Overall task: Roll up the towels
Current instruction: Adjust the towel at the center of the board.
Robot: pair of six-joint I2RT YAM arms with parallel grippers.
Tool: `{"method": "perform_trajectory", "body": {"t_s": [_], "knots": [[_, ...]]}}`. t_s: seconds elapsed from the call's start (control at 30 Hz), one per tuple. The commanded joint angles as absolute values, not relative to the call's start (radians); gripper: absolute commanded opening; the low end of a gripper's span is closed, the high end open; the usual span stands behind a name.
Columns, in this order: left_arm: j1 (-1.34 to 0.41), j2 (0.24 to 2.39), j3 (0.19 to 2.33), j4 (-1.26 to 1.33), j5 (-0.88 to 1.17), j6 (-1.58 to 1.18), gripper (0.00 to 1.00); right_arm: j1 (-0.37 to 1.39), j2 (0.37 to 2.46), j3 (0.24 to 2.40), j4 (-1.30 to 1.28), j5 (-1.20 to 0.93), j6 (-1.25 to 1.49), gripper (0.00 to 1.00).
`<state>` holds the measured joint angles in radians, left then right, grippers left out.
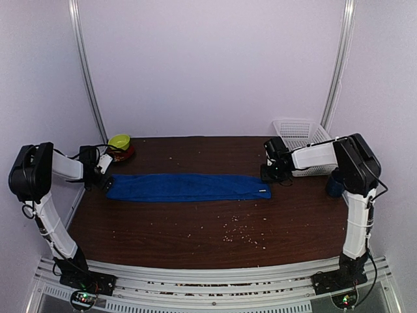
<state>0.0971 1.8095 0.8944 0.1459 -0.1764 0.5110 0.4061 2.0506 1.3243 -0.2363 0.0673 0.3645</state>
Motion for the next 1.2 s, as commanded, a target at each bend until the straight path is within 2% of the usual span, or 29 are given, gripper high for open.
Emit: {"method": "perform_trajectory", "body": {"t_s": [0.0,0.33,0.8,0.97,1.17], "knots": [[0.1,1.852,0.895,0.126,-0.226,0.494,0.98,0.402,1.954,1.269,-0.192,0.041,0.387,0.45],[0.101,1.855,0.899,0.116,-0.215,0.462,0.98,0.415,1.96,1.241,-0.104,-0.008,0.411,0.46],[0.1,1.844,0.888,0.114,-0.199,0.457,0.98,0.418,2.011,1.252,-0.13,-0.024,0.414,0.4],[0.101,1.844,0.89,0.112,-0.197,0.458,0.98,0.419,2.013,1.247,-0.129,-0.035,0.413,0.35],[0.1,1.841,0.888,0.113,-0.197,0.458,0.98,0.419,2.013,1.231,-0.126,-0.035,0.414,0.35]]}}
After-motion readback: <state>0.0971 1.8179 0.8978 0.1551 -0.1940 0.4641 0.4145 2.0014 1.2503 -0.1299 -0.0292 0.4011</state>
